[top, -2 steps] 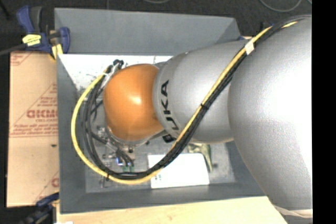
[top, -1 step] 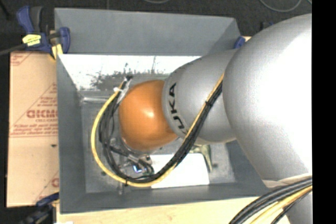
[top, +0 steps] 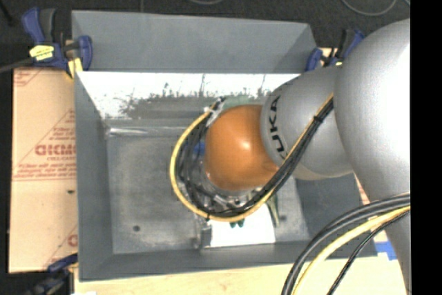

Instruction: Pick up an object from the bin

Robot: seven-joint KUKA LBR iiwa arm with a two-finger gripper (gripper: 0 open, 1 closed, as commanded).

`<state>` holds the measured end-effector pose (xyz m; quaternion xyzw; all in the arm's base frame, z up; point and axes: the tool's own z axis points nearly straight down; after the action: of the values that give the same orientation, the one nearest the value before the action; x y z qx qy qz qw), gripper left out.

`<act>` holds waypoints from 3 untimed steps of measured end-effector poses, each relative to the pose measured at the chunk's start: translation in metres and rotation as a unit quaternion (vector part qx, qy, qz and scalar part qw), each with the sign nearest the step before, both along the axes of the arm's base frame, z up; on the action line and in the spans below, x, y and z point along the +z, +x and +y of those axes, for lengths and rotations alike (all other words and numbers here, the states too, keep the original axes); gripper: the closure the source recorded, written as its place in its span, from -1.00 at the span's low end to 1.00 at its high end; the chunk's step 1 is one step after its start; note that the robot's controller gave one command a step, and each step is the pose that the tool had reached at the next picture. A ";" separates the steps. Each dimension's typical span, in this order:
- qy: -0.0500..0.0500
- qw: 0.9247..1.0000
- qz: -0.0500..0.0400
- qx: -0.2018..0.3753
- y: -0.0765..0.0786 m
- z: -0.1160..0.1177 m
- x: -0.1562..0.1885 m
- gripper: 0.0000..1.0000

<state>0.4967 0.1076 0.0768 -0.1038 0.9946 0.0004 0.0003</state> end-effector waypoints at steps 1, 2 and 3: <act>-0.002 0.998 0.000 0.068 0.014 -0.020 0.013 -1.00; 0.000 0.998 -0.001 0.065 -0.002 -0.041 0.004 -1.00; 0.002 1.000 -0.006 0.019 0.011 -0.084 -0.004 1.00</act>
Offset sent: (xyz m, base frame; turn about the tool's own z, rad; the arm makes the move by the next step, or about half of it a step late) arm -0.0195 -0.0688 -0.0068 0.1275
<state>0.5079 0.0239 0.0725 -0.1228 0.9924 0.0013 0.0061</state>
